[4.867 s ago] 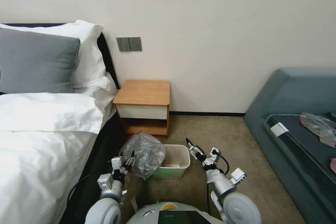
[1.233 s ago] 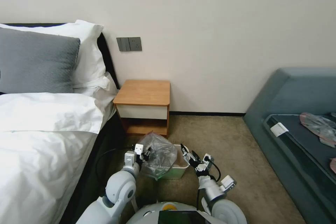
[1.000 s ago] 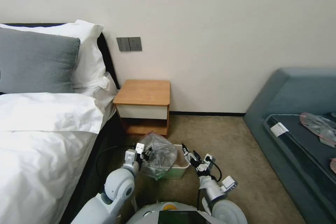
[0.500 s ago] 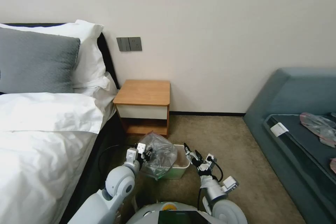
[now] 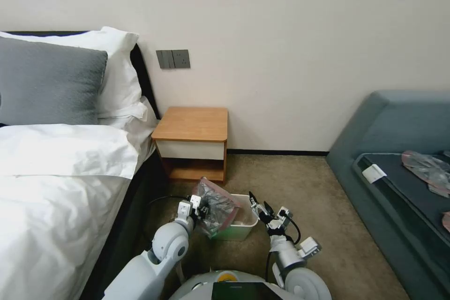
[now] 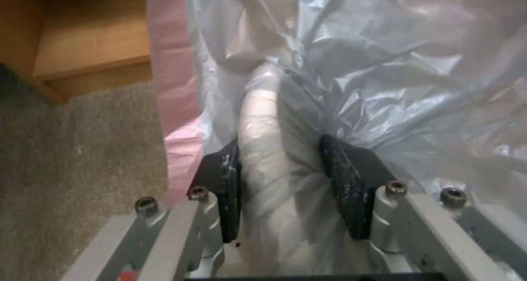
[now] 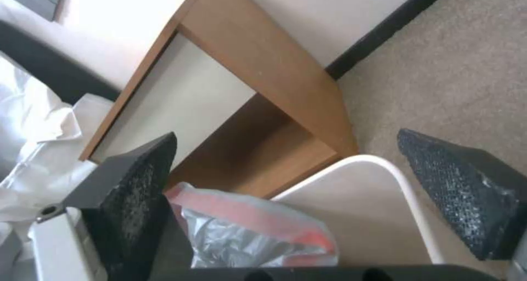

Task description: Pick up the garbage bag from the table and place it over the trash can.

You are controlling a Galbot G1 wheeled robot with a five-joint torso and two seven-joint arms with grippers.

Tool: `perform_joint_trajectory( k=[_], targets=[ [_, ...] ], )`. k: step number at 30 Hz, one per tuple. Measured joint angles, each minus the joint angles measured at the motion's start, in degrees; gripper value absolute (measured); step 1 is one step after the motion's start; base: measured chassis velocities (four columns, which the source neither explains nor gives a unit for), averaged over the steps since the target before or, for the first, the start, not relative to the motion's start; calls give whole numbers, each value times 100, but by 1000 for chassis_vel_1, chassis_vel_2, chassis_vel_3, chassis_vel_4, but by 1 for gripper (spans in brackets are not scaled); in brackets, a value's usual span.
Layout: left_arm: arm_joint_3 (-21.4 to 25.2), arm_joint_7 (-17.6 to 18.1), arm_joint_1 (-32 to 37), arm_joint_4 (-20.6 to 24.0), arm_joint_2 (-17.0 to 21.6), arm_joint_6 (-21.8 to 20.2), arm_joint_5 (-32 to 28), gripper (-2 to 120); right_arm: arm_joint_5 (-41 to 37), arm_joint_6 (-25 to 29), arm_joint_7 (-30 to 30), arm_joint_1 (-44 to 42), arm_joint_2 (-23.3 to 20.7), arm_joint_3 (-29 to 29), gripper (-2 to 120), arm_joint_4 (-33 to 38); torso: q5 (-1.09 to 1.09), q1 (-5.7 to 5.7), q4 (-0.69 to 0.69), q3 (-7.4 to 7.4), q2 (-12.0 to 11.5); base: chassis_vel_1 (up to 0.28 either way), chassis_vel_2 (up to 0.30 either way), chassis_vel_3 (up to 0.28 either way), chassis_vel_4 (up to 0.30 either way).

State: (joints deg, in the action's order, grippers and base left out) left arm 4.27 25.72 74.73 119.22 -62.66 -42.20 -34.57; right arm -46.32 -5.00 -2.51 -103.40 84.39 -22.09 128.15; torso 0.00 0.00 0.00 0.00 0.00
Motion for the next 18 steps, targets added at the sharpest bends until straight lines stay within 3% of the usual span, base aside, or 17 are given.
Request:
perform_joint_trajectory(
  k=[6,9,14,18],
  targets=[
    [-40,46,-19,-47,-2,2,-17,35,12,41,2,-5,14,-7,100,-11,0,0,0,0,0,0,0,0,0],
    [-51,104,-14,-61,-29,4,-43,22,20,50,2,-1,20,-11,100,-13,0,0,0,0,0,0,0,0,0],
    [-55,136,16,-53,-68,46,-109,10,34,50,2,15,20,-11,100,-1,-2,0,-1,0,0,0,0,0,0],
    [39,162,219,31,-81,609,-115,5,176,49,-2,38,-9,0,100,212,0,0,0,0,0,0,0,0,0]
  ],
)
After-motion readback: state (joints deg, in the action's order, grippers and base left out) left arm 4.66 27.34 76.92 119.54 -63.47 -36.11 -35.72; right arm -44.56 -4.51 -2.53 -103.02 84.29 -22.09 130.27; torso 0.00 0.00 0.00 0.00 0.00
